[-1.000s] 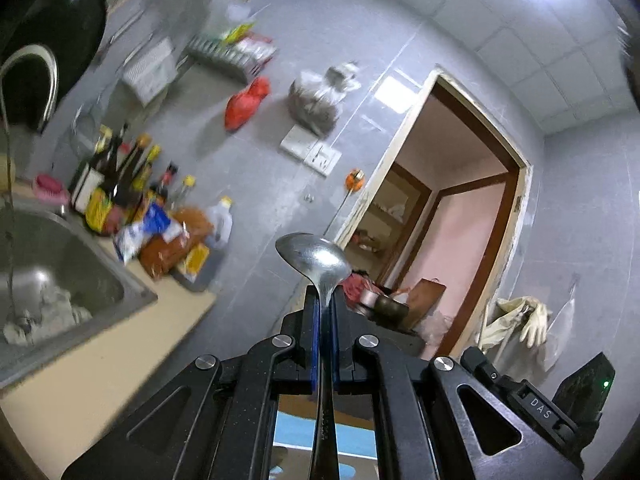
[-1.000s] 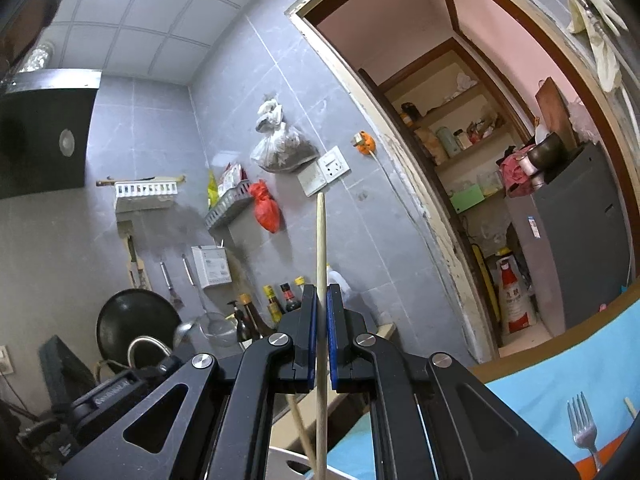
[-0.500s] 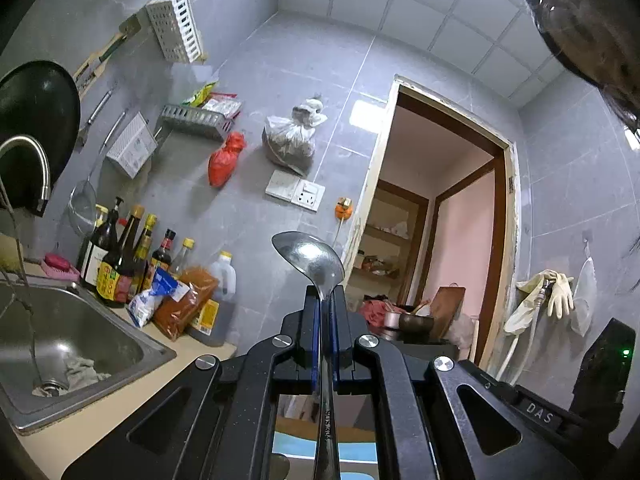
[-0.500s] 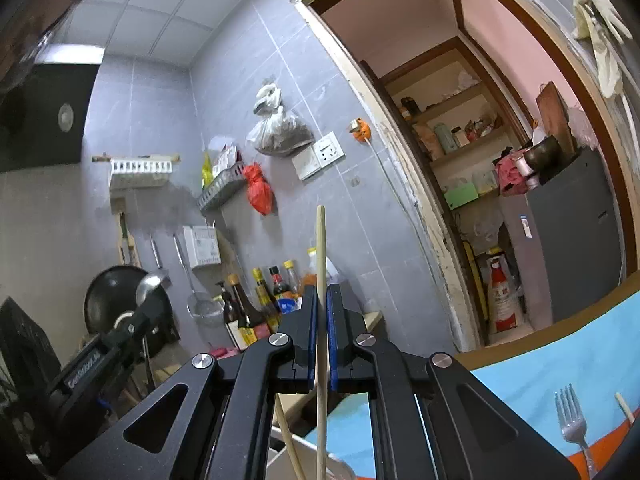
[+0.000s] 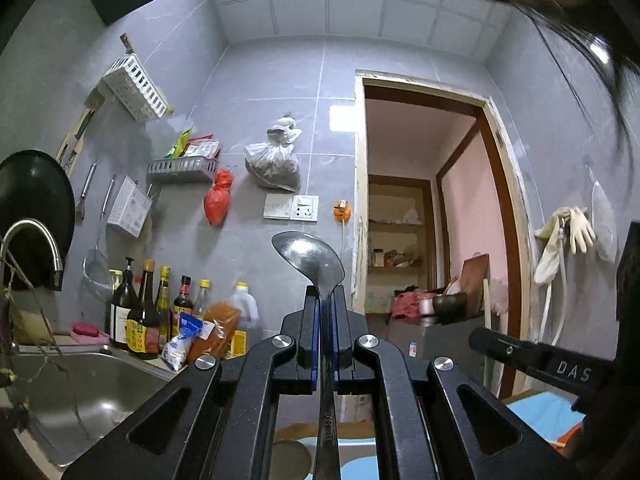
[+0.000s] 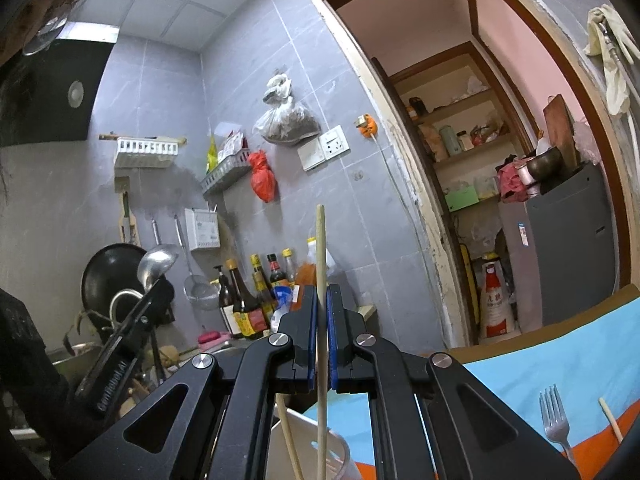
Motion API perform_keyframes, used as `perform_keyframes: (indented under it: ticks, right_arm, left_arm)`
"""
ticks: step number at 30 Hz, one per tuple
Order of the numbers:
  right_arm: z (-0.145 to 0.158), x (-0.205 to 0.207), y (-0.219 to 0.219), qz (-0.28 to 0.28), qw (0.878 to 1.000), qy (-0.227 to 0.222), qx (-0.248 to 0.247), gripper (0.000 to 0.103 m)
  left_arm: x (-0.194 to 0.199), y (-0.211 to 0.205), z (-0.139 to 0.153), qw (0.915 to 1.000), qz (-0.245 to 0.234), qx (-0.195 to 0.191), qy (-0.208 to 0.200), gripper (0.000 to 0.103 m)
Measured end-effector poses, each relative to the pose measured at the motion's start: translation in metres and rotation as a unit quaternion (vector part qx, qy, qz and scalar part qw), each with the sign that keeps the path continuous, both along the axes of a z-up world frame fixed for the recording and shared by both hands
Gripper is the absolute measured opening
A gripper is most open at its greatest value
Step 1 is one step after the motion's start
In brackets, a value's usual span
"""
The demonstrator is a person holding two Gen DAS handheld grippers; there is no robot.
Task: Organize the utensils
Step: 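Lift the spoon and chopstick and carry them over the white caddy, then lower both utensils into the caddy and open both tools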
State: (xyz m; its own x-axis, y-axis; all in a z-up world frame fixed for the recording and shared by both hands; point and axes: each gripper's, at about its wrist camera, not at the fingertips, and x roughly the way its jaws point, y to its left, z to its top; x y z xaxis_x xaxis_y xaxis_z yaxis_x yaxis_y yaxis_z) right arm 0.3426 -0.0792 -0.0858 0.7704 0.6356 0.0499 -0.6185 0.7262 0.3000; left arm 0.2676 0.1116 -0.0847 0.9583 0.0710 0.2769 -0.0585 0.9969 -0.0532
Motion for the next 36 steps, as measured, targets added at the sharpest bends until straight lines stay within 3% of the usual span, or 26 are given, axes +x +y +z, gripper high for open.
perform_keyframes:
  ticks: [13,19,23,26,30,34,36]
  right_arm:
    - [0.0,-0.001,0.005,0.012,1.0,-0.002,-0.016,0.003]
    - [0.0,-0.002,0.006,0.009,1.0,-0.002,-0.022,0.004]
    - [0.0,0.0,0.006,0.015,0.999,0.01,-0.031,0.005]
    - [0.001,-0.001,0.005,0.017,0.999,0.017,-0.037,0.008]
    - [0.008,-0.004,0.002,0.021,0.998,0.029,-0.046,0.024]
    - [0.022,-0.007,-0.005,0.02,0.998,0.037,-0.047,0.027]
    - [0.03,-0.009,-0.011,0.016,0.998,0.038,-0.042,0.033]
  left_arm:
    - [0.005,0.004,-0.019,0.9996,0.026,0.007,0.013,0.003]
    - [-0.001,0.007,-0.018,0.9997,0.009,-0.008,0.023,0.003]
    - [-0.004,0.006,-0.013,0.9985,-0.007,-0.015,0.052,0.006]
    - [-0.007,0.004,-0.009,0.9969,-0.015,-0.017,0.075,0.014]
    - [-0.013,0.004,0.003,0.9934,-0.031,-0.043,0.102,0.036]
    - [-0.017,0.0,0.017,0.9889,-0.05,-0.051,0.13,0.042]
    - [-0.018,-0.001,0.025,0.9863,-0.06,-0.055,0.143,0.051]
